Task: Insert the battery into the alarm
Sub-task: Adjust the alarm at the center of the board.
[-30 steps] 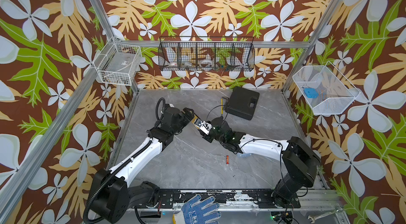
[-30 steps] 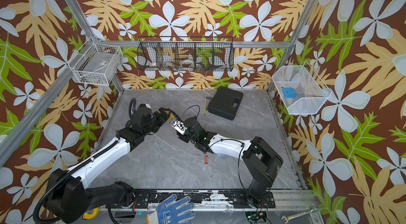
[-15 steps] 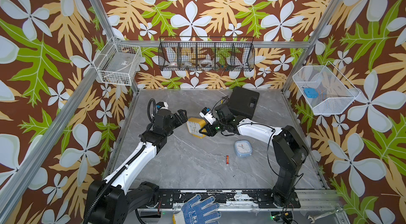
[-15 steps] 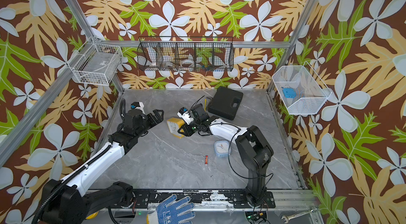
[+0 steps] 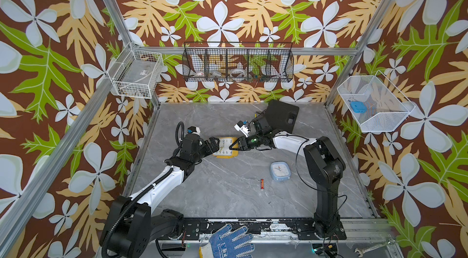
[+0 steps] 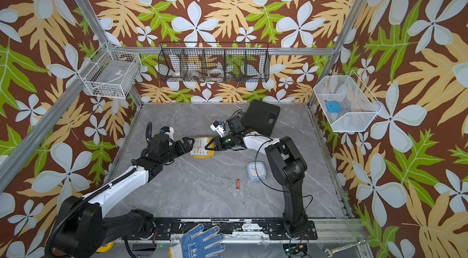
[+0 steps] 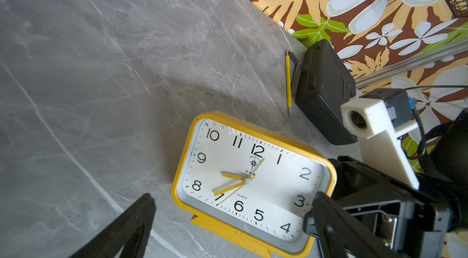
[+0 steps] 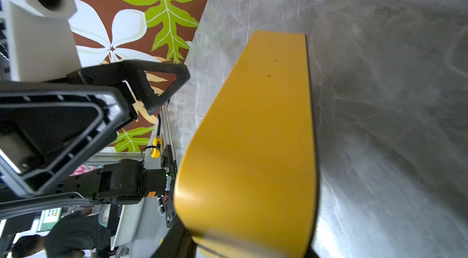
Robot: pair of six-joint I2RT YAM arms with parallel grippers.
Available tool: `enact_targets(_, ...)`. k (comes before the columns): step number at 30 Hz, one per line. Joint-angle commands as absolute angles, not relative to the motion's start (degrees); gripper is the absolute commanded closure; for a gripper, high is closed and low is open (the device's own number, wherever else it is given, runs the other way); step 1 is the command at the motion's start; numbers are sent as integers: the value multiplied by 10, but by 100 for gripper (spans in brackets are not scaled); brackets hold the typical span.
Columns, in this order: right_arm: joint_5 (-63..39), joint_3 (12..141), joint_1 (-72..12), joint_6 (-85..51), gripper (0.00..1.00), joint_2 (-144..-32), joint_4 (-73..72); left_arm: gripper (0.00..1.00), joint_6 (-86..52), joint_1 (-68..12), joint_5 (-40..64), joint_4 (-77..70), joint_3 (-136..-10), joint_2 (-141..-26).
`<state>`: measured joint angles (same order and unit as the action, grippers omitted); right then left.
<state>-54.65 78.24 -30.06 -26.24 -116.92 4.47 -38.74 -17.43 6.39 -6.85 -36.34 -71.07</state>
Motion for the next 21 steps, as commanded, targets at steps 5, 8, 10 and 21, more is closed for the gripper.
enact_targets(5, -526, 793, -290, -295, 50, -1201, 107, 3, -397, -176, 83, -132, -359, -752)
enact_targets(8, -525, 799, -286, -308, 48, -1221, 99, 3, -405, -176, 90, -142, -358, -767)
enact_targets(10, -514, 802, -281, -318, 46, -1230, 94, 3, -409, -177, 93, -150, -354, -770)
enact_targets(21, -409, 876, -258, -280, 30, -1249, 185, 4, -410, -181, 90, -153, -345, -755)
